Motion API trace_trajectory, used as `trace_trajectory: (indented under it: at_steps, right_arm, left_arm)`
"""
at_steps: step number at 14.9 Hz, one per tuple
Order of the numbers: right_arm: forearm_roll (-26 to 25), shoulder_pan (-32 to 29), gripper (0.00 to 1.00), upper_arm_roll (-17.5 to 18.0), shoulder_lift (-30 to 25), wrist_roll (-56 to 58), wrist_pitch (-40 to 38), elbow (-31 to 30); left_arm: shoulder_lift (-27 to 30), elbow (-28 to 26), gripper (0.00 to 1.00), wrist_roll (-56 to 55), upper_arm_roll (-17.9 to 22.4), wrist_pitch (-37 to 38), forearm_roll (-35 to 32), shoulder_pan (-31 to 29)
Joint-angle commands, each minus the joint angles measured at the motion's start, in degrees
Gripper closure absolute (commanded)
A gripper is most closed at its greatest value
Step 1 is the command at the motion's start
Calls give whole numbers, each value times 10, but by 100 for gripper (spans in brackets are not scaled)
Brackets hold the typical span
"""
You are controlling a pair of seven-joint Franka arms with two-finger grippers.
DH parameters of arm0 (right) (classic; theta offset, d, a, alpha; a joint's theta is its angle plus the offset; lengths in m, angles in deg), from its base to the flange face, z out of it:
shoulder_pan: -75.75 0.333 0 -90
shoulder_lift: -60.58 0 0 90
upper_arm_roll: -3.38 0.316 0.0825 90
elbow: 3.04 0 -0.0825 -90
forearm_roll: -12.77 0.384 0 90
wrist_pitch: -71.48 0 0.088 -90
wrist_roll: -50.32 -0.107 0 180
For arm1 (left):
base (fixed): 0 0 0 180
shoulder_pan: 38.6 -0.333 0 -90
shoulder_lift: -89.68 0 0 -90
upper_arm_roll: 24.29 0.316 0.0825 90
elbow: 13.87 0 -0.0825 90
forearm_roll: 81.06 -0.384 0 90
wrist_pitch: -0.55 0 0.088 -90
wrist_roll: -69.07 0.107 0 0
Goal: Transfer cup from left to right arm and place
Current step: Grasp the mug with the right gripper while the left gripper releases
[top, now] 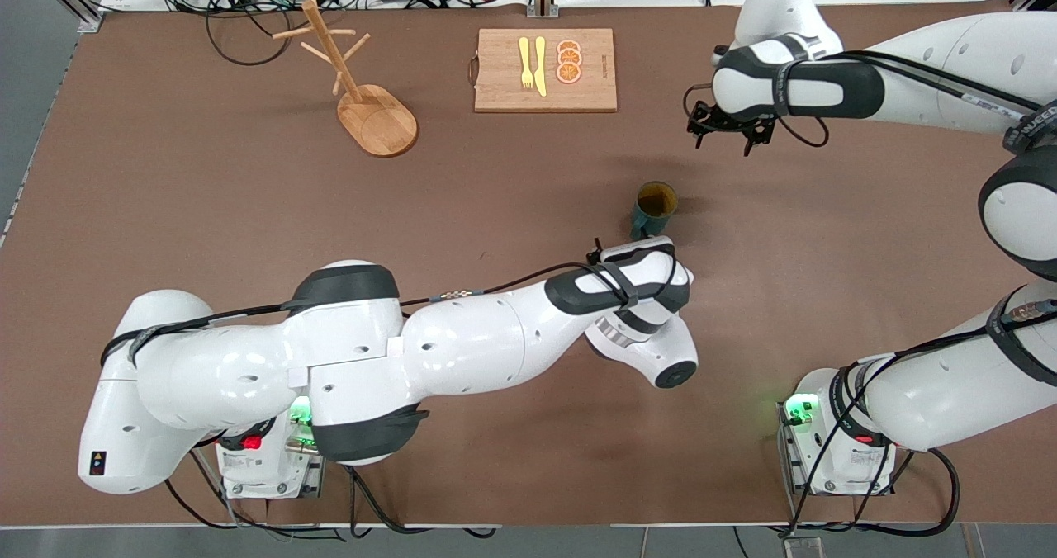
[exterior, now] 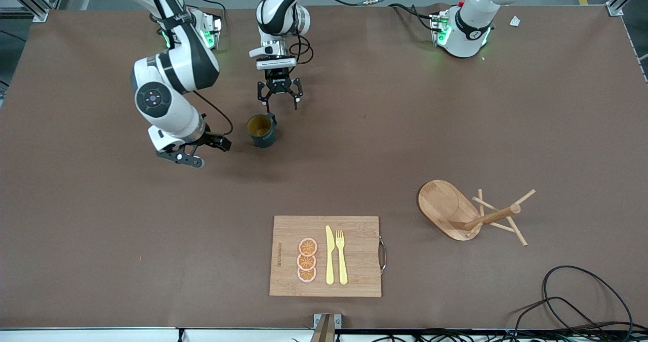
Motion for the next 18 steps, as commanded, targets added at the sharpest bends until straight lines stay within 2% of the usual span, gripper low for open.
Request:
trace_trajectory:
  at_steps: [1,3,6,12,13,15,16,17,18]
  right_arm:
    - [39,14,0,-5,-33,-2,13,-39]
    - [49,28,0,-5,-37,-4,14,-46]
    - [59,47,0,-5,-38,-47,21,-58]
    - [59,106,0,-6,-35,-138,104,-110]
    - [59,113,3,-6,-34,-139,119,-122]
    - [59,120,19,-6,-34,-139,162,-151]
    - [59,120,38,-6,-34,-139,169,-156]
    - [59,119,64,-6,-34,-139,167,-156]
    - [59,119,83,-6,-34,-140,166,-155]
  left_arm:
    - [38,-23,0,2,-3,27,61,1]
    - [51,-24,0,11,-4,68,97,-1]
    - [82,-24,0,81,2,107,169,-23]
    - [157,-23,0,223,1,133,227,-153]
    - [166,-22,0,250,1,133,231,-175]
    - [184,-21,0,303,1,133,245,-217]
    - [193,-20,0,328,1,133,248,-235]
    - [202,-20,0,353,0,133,249,-254]
    - [212,-20,0,378,0,133,250,-270]
